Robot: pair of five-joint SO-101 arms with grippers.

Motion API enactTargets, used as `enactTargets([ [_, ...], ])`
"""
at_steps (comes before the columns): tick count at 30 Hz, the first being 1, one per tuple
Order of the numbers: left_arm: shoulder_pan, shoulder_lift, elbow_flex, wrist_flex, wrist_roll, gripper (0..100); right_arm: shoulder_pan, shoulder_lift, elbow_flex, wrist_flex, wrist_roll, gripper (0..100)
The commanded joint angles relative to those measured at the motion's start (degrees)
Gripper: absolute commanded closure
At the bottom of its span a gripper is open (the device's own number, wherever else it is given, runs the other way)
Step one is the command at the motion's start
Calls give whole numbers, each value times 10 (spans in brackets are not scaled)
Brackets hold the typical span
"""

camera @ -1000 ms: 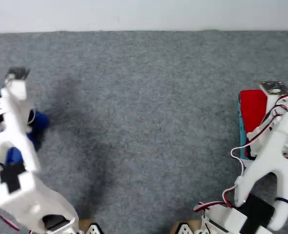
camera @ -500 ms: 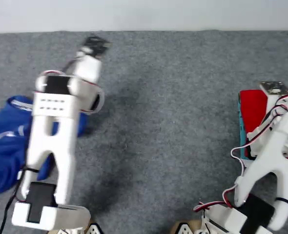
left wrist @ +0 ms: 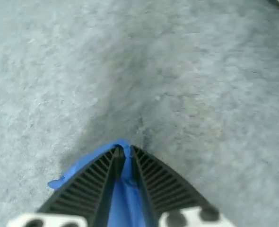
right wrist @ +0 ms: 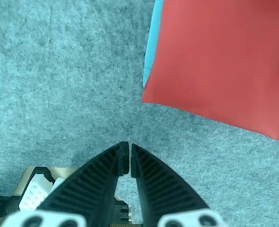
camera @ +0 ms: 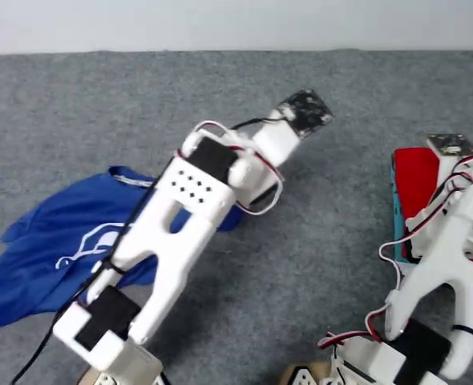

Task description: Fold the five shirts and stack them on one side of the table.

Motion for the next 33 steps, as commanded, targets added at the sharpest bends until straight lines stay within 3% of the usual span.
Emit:
enactTargets([
  [1,12,-1,-67,45,5,921,-5,-33,-4,21,-7,987],
  [9,-18,-20,-124,117,24,807,-49,-28,-4,21,-8,984],
  [16,-134,-55,-126,161,24,813,-217,-25,-6,13,-46,983],
  [22,-248,-102,-123,199,25,813,-350,42,-8,-65,-80,980],
  [28,-321,-142,-78,203,25,813,-403,153,-43,-146,-82,828],
  [33,-343,-182,-17,201,25,814,-422,262,-146,-176,-99,805],
])
